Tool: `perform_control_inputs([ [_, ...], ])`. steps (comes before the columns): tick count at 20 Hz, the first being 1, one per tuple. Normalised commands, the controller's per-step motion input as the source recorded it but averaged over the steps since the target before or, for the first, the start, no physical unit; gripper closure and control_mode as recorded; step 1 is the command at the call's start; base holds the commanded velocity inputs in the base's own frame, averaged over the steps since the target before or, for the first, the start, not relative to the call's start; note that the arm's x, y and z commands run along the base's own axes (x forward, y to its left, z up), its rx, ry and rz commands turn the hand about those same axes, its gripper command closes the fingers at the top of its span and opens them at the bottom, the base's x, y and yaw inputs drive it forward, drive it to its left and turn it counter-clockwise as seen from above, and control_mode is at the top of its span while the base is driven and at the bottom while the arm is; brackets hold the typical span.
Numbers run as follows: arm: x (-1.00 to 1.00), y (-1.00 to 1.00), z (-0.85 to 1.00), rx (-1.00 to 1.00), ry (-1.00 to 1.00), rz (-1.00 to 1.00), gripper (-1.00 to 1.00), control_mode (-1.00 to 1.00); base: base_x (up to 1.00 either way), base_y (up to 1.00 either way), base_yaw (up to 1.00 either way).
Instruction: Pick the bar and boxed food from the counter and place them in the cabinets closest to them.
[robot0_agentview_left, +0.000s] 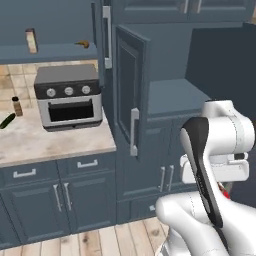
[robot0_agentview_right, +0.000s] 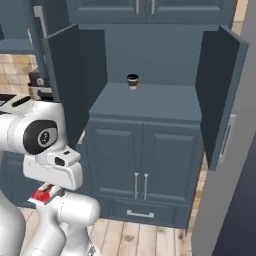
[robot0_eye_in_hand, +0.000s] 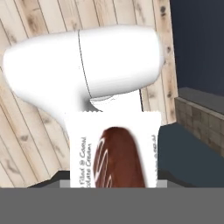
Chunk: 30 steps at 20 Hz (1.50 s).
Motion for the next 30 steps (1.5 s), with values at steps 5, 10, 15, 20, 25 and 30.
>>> perform_control_inputs([
  [5, 0.00, 0.00, 0.00, 0.00, 0.00, 0.00, 1.00, 1.00, 0.00, -0.60, 0.00],
  [10, 0.00, 0.00, 0.00, 0.00, 0.00, 0.00, 1.00, 1.00, 0.00, -0.53, 0.00],
  [15, 0.00, 0.00, 0.00, 0.00, 0.00, 0.00, 1.00, 1.00, -0.05, -0.43, 0.00],
  [20, 0.00, 0.00, 0.00, 0.00, 0.00, 0.00, 1.00, 1.00, -0.04, -0.22, 0.00],
  [25, 0.00, 0.00, 0.00, 0.00, 0.00, 0.00, 1.00, 1.00, 0.05, 0.00, 0.00],
  [30, 0.00, 0.00, 0.00, 0.00, 0.00, 0.00, 1.00, 1.00, 0.25, -0.01, 0.00],
])
